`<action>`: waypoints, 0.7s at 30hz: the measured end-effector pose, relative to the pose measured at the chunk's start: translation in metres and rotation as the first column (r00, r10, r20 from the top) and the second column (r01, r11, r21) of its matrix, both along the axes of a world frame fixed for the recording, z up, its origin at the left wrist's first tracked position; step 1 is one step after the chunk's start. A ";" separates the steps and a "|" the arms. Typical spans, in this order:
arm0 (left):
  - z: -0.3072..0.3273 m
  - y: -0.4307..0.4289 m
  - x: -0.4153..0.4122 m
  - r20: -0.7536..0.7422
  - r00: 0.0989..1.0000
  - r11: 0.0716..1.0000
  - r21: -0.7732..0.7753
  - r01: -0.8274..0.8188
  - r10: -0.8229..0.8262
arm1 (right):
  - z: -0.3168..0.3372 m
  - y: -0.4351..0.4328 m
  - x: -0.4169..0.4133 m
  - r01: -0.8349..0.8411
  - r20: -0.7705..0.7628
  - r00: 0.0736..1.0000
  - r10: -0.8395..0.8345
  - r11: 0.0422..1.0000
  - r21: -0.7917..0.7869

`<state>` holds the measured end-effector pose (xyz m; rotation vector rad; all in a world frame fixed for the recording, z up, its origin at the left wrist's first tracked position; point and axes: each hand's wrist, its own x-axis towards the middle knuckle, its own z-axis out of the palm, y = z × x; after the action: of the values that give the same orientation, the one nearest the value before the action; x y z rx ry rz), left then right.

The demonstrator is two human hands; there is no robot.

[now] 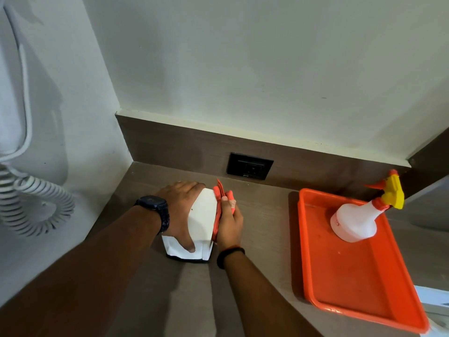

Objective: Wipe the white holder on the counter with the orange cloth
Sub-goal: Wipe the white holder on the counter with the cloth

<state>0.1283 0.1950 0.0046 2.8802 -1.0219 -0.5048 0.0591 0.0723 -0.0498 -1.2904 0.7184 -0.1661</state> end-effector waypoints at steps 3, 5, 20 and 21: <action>0.000 0.000 0.000 0.000 1.000 1.000 0.027 -0.002 0.002 | -0.008 0.004 -0.009 0.017 -0.068 0.998 -0.015 0.999 0.040; 0.000 -0.001 0.000 -0.001 1.000 1.000 0.029 -0.004 0.004 | -0.014 0.009 -0.020 0.050 -0.098 0.994 -0.044 0.997 0.058; -0.007 0.001 0.001 0.009 1.000 1.000 -0.010 -0.021 0.021 | 0.011 0.002 -0.017 -0.004 -0.071 0.997 0.009 0.997 0.078; -0.008 0.001 0.000 0.009 1.000 1.000 -0.015 -0.026 0.026 | 0.012 0.002 -0.024 -0.008 -0.093 0.996 0.016 0.997 0.081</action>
<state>0.1280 0.1964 -0.0032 2.8813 -0.9833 -0.4804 0.0349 0.0743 -0.0382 -1.2316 0.7894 -0.0668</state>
